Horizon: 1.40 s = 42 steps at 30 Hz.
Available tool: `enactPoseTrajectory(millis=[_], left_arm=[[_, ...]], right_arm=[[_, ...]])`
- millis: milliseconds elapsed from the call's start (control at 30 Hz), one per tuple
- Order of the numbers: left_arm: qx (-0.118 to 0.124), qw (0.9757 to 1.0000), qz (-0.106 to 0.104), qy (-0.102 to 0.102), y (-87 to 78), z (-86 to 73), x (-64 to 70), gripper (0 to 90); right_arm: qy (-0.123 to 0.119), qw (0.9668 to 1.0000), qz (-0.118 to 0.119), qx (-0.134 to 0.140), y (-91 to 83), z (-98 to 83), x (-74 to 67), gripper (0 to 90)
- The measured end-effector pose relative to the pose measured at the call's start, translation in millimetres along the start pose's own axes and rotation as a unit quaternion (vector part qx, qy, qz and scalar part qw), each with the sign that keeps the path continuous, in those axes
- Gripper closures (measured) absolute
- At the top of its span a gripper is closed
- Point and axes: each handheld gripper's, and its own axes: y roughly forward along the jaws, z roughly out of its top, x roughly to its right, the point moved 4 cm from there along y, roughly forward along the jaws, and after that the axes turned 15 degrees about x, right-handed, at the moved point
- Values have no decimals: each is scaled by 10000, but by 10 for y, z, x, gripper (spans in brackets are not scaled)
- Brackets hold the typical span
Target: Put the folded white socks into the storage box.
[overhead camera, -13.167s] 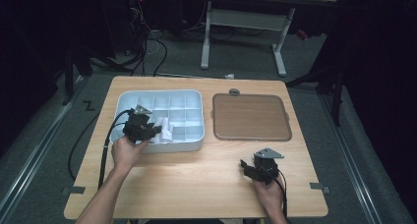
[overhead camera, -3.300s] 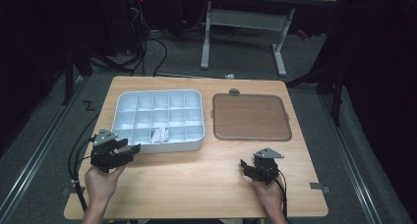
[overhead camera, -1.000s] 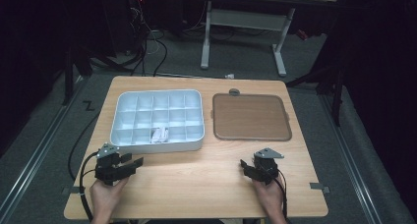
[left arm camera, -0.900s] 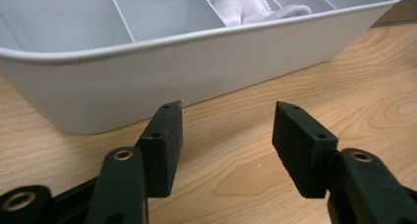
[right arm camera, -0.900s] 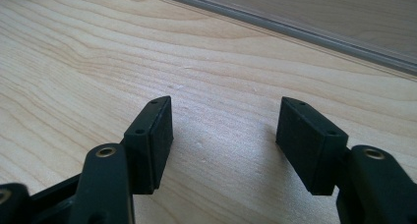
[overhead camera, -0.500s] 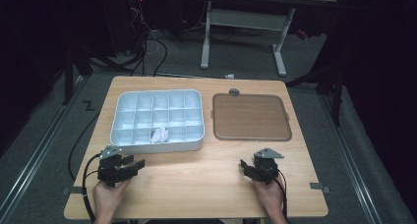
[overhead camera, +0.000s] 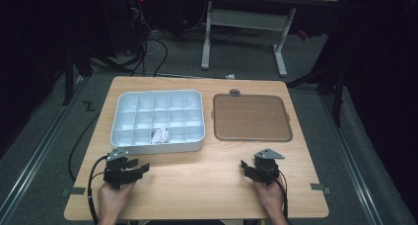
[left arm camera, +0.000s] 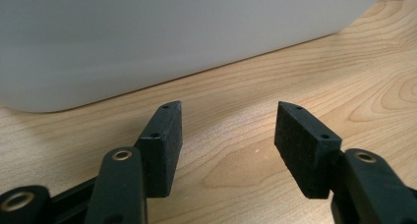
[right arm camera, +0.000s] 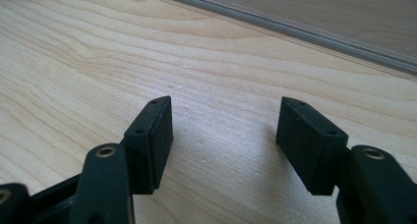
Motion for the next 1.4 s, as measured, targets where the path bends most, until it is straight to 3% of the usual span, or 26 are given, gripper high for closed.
enactPoseTrajectory(millis=[300, 400, 533, 767, 1233, 1400], left_arm=[[54, 9999, 65, 99, 40, -74, -17, 432], [97, 9997, 102, 221, 62, -113, -21, 427], [119, 9986, 94, 515, 76, -170, 12, 417], [156, 9974, 54, 705, 121, -243, 51, 411], [398, 9952, 29, 890, 159, -292, 65, 391], [433, 9933, -10, 1073, 171, -329, 80, 380]], right_arm=[[0, 10000, 0, 0, 0, 0, 0, 392], [1, 10000, -1, -1, 0, 0, 0, 392], [0, 10000, 1, 0, 0, 0, 0, 392], [0, 10000, 0, 0, 0, 0, 0, 392], [0, 10000, 1, 0, 0, 0, 0, 392], [-2, 10000, -4, 2, 0, 0, 0, 392]])
